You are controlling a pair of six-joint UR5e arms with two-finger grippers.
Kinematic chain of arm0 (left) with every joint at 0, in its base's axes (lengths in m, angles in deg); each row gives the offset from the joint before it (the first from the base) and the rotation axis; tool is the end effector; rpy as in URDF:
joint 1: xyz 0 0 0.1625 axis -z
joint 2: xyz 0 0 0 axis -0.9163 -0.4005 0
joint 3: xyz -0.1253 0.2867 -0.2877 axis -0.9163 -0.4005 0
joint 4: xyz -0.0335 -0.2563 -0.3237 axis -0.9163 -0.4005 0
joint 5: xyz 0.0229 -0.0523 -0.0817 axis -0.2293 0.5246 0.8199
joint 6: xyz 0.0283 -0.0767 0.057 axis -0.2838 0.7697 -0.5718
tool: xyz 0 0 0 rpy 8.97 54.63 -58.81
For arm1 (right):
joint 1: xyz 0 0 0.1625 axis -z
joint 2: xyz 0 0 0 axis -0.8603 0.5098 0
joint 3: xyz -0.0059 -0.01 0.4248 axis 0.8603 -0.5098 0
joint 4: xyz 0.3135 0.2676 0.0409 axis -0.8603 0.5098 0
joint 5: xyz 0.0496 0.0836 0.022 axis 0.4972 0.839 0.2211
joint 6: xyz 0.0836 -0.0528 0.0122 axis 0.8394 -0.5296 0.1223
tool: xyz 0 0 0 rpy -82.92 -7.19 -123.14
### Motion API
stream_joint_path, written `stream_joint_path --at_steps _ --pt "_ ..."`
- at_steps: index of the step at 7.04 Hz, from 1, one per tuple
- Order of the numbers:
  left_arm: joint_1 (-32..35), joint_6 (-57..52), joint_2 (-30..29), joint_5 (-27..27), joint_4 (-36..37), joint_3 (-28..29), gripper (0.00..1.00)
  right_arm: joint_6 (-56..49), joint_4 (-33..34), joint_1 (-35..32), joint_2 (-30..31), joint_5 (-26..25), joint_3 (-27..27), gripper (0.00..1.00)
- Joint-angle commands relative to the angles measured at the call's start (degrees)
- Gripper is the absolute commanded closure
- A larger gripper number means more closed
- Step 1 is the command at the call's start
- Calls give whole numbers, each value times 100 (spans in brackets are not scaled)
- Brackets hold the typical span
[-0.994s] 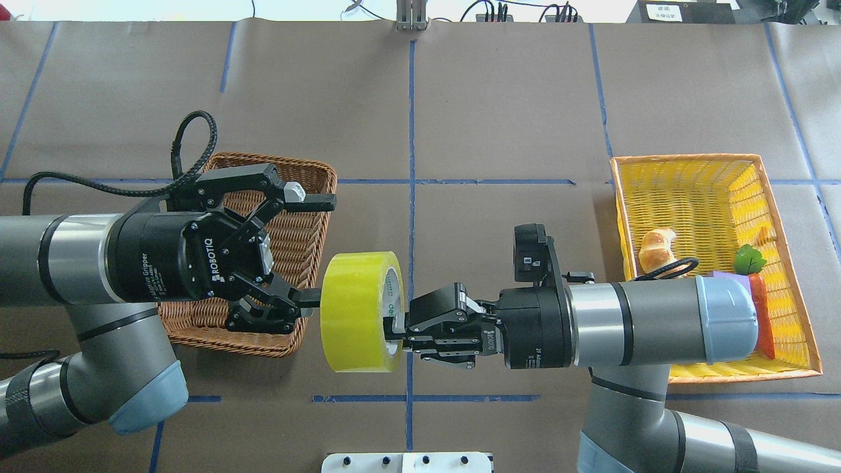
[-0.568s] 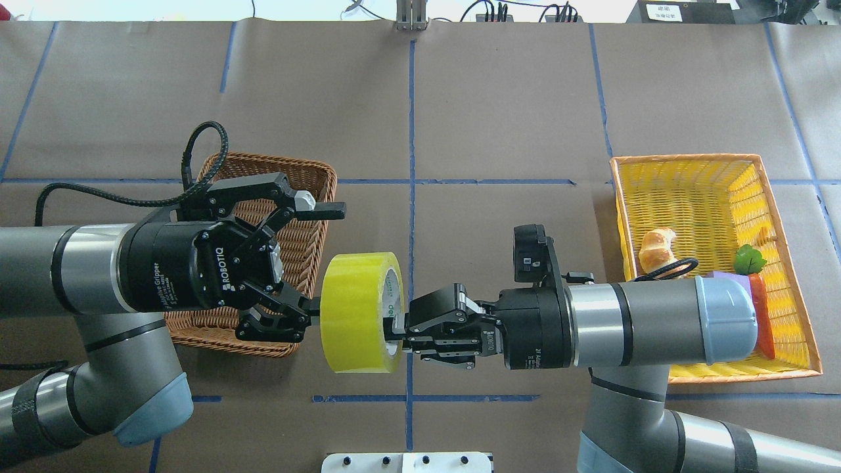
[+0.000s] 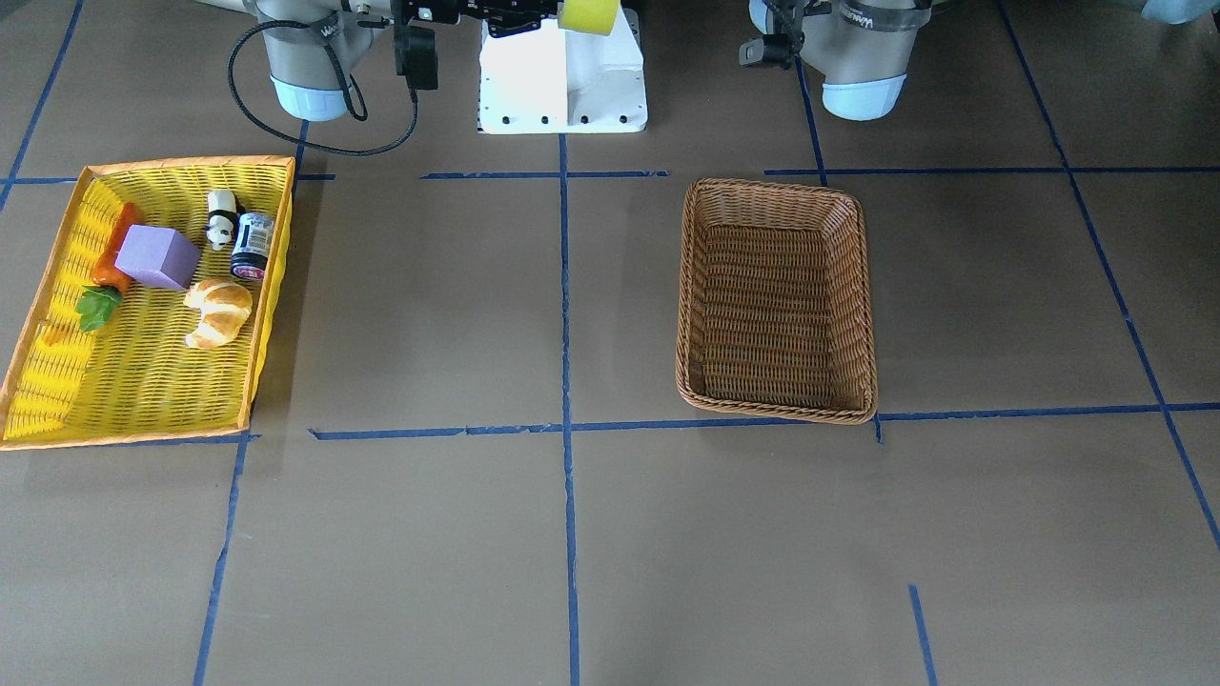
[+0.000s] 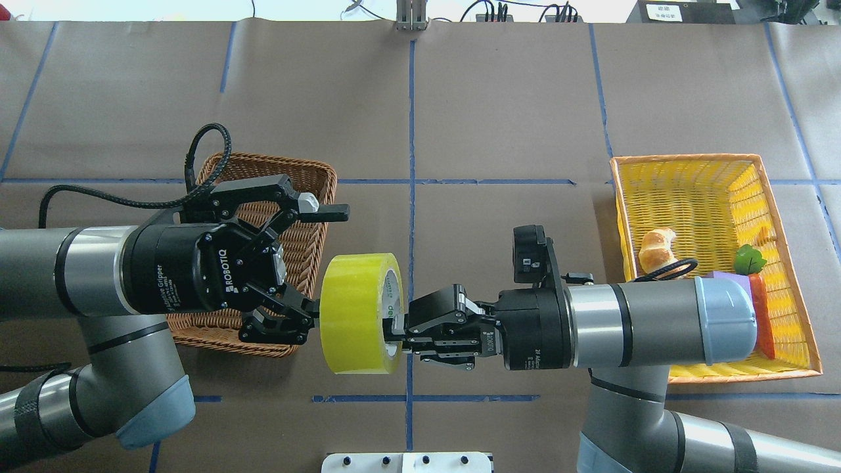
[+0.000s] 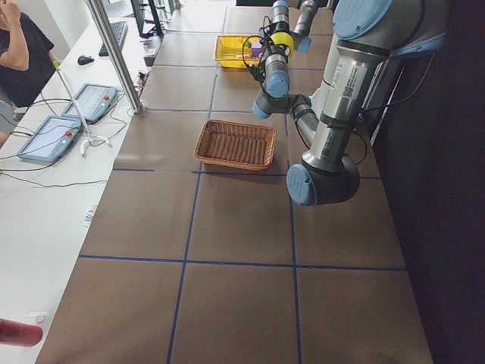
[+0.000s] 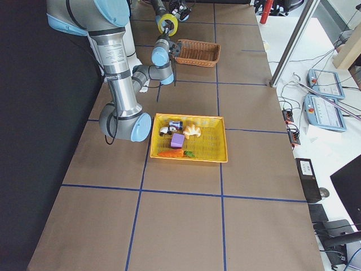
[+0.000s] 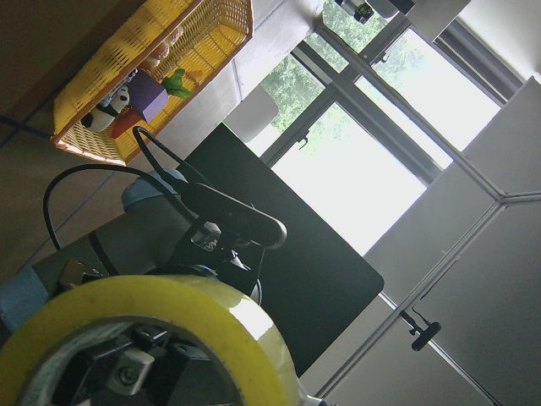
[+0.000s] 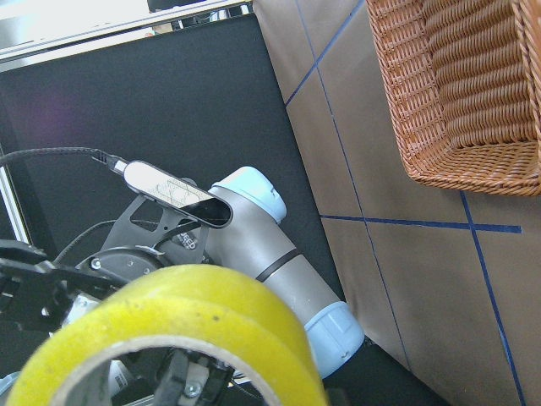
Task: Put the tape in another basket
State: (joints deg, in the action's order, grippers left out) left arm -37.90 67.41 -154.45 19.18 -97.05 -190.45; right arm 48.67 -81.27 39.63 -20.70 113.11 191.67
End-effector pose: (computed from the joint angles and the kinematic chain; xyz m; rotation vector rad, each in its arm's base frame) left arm 0.3441 -0.3064 0.1643 -0.8382 2.2399 -0.4332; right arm -0.4222 -0.2640 0.1753 -0.3210 -2.1599 0.1721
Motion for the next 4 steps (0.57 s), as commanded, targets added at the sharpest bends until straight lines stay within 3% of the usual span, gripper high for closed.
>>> stream_joint_path --at_steps 1,2,3,4 --pt "-97 9 -4 -190 0 3 18 1 0 3 -6 0 9 95" --pt "-185 0 5 -296 0 3 42 1 0 3 3 0 9 93" --pt "-203 9 14 -297 0 3 68 1 0 3 3 0 17 63" --pt "-203 0 31 -297 -9 3 96 36 0 3 -6 -9 26 1"
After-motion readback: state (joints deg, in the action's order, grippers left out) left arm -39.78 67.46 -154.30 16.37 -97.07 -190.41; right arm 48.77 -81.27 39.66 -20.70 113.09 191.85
